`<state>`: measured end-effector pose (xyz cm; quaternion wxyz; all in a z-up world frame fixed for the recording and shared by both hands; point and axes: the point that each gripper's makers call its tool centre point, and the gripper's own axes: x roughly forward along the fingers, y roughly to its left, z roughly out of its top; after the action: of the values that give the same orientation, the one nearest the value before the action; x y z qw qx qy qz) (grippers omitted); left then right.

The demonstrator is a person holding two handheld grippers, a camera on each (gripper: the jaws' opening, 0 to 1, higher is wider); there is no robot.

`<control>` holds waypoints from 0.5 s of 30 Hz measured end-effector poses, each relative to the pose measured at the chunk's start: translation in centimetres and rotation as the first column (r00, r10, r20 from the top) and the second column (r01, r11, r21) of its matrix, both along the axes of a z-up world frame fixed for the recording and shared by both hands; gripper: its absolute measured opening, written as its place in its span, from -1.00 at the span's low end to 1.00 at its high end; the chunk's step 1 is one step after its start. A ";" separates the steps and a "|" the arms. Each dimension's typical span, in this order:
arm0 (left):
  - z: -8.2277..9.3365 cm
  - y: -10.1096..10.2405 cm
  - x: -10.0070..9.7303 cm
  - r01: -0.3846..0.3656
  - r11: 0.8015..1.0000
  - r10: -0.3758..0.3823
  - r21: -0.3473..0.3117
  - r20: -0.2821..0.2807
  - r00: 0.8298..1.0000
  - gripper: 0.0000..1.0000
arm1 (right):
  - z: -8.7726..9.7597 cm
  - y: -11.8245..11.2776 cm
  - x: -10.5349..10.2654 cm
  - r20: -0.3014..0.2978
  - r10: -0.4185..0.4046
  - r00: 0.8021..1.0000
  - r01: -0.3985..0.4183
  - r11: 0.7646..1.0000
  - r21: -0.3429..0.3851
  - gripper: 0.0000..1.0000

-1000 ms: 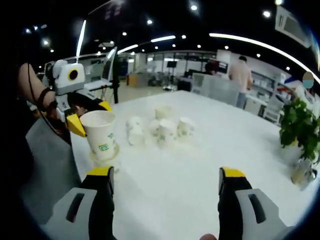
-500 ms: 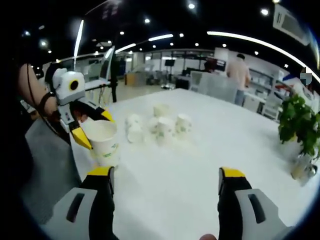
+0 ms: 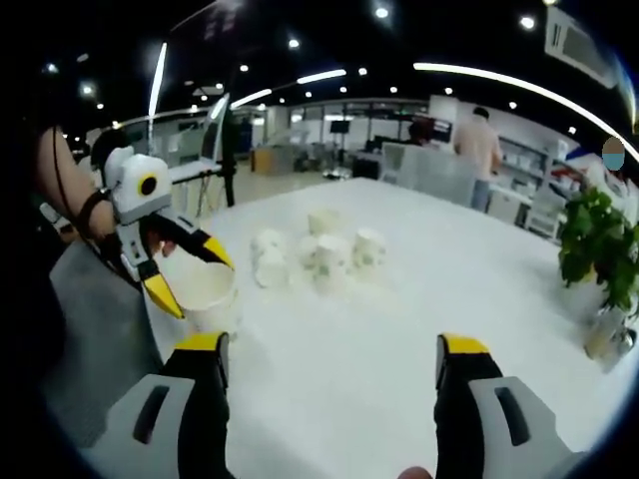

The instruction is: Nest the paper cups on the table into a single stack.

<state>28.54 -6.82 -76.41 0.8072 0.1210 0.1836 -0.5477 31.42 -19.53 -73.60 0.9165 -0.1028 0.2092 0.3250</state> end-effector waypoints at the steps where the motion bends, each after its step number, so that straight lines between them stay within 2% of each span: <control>1: 0.0 0.1 0.0 0.003 1.000 -0.003 0.010 0.010 1.000 -0.02 | 0.0 0.0 0.0 -0.001 0.000 1.000 0.000 1.000 0.000 0.66; 8: 0.1 0.1 0.0 -0.012 1.000 0.012 0.012 0.007 1.000 0.04 | 0.0 -0.2 0.0 -0.001 0.001 1.000 -0.001 1.000 0.007 0.66; 15: 1.5 0.3 0.0 -0.024 0.999 0.024 -0.026 0.021 0.999 0.09 | -0.2 -0.4 -0.1 -0.001 -0.005 1.000 0.005 1.000 0.010 0.66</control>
<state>28.59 -6.50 -74.96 0.8171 0.1141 0.1693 -0.5391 31.35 -19.95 -73.81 0.9178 -0.0975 0.2082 0.3237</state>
